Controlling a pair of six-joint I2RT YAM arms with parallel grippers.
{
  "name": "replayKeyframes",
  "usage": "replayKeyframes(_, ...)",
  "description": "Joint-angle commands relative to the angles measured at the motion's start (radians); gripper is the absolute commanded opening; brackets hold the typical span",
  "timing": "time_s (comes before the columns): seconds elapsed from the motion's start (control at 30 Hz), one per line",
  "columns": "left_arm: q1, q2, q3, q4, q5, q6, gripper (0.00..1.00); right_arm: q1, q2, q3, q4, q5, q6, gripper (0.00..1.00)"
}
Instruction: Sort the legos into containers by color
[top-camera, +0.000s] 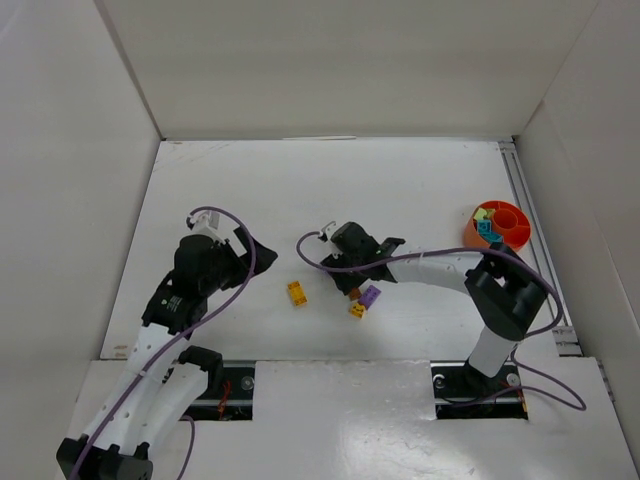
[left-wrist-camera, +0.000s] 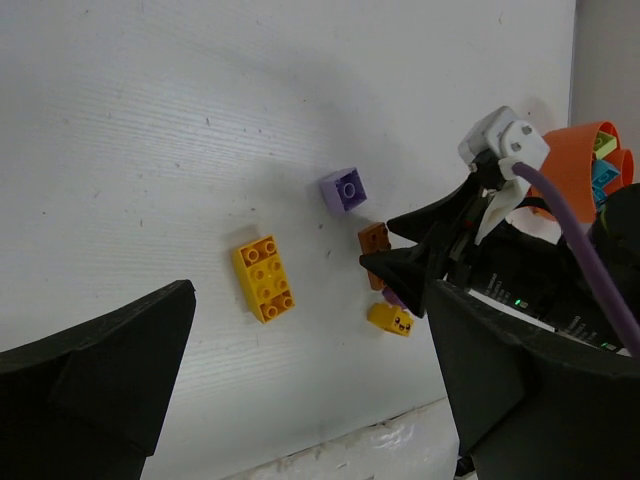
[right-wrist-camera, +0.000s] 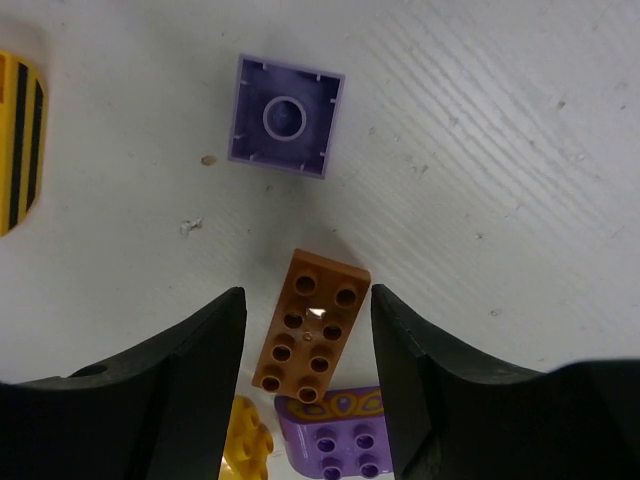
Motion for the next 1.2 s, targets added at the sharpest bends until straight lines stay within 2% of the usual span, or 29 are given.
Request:
replayKeyframes(0.0,0.004,-0.029,-0.012,0.009,0.0,-0.006,1.0,0.042,0.024,-0.003,0.056,0.017,0.051,0.59)
replayKeyframes(0.4,0.004,-0.048,-0.012,0.009,0.011,0.003,1.0,0.085,0.042,-0.037,-0.038,0.21,0.197,0.55)
replayKeyframes(0.53,0.004,-0.048,-0.012,0.009,0.011,0.003,1.0,0.085,0.051,-0.046,-0.016,0.211,0.197,0.39)
replayKeyframes(0.57,0.004,-0.048,-0.012,0.009,0.011,0.003,1.0,0.094,0.051,-0.046,-0.016,0.211,0.197,0.28)
replayKeyframes(0.67,0.004,-0.048,-0.012,0.009,0.011,0.003,1.0,0.094,0.051,-0.037,0.023,0.211,0.185,0.2)
replayKeyframes(0.77,0.004,-0.048,-0.012,0.009,0.011,0.003,1.0,0.094,0.03,-0.014,0.062,0.191,0.136,0.16)
replayKeyframes(1.0,0.004,-0.07,-0.012,0.018,0.02,0.012,1.0,-0.023,-0.119,0.0,0.213,0.038,-0.011,0.11)
replayKeyframes(1.13,0.004,-0.079,-0.021,0.036,0.02,0.012,1.0,-0.155,-0.232,-0.021,0.308,-0.084,-0.084,0.1)
replayKeyframes(1.17,0.004,-0.079,-0.021,0.036,0.02,0.012,1.0,-0.221,-0.255,-0.021,0.319,-0.104,-0.096,0.1)
